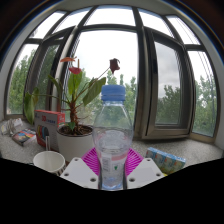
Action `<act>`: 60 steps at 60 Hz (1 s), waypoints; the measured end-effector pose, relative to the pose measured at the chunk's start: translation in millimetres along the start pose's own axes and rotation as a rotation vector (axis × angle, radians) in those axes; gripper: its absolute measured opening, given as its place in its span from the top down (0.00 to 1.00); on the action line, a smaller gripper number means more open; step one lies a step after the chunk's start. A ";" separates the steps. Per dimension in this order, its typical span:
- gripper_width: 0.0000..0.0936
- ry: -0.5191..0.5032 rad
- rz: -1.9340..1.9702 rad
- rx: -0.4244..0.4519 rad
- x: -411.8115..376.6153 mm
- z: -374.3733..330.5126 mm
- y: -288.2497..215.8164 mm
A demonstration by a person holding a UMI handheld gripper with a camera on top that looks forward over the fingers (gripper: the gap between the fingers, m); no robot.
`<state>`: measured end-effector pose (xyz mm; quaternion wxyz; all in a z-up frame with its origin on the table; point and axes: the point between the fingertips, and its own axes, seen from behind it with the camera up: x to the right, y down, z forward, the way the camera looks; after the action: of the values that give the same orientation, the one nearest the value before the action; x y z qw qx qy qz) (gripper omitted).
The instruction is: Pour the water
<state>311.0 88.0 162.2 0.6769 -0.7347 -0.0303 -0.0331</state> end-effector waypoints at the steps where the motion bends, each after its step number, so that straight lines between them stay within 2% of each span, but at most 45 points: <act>1: 0.71 -0.002 0.005 -0.016 -0.6 1.8 8.2; 14: 0.70 -0.016 0.048 -0.154 -6.5 4.1 89.7; 15: 0.70 -0.009 0.056 -0.113 -4.9 5.0 81.2; 17: 0.69 -0.002 0.067 -0.123 -3.2 4.4 86.7; 23: 0.55 0.000 0.094 -0.121 -3.1 4.6 83.2; 28: 0.44 0.012 0.098 -0.157 -1.7 3.0 88.0; 33: 0.08 0.058 0.097 -0.205 5.1 -4.8 90.8; 36: 0.11 0.086 0.101 -0.219 8.5 -13.7 87.5; 40: 0.08 0.108 0.111 -0.238 8.1 -28.4 82.4; 60: 0.08 0.150 0.105 -0.260 -21.5 -171.6 37.4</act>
<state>291.6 -86.1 137.1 0.5772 -0.8122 0.0633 -0.0561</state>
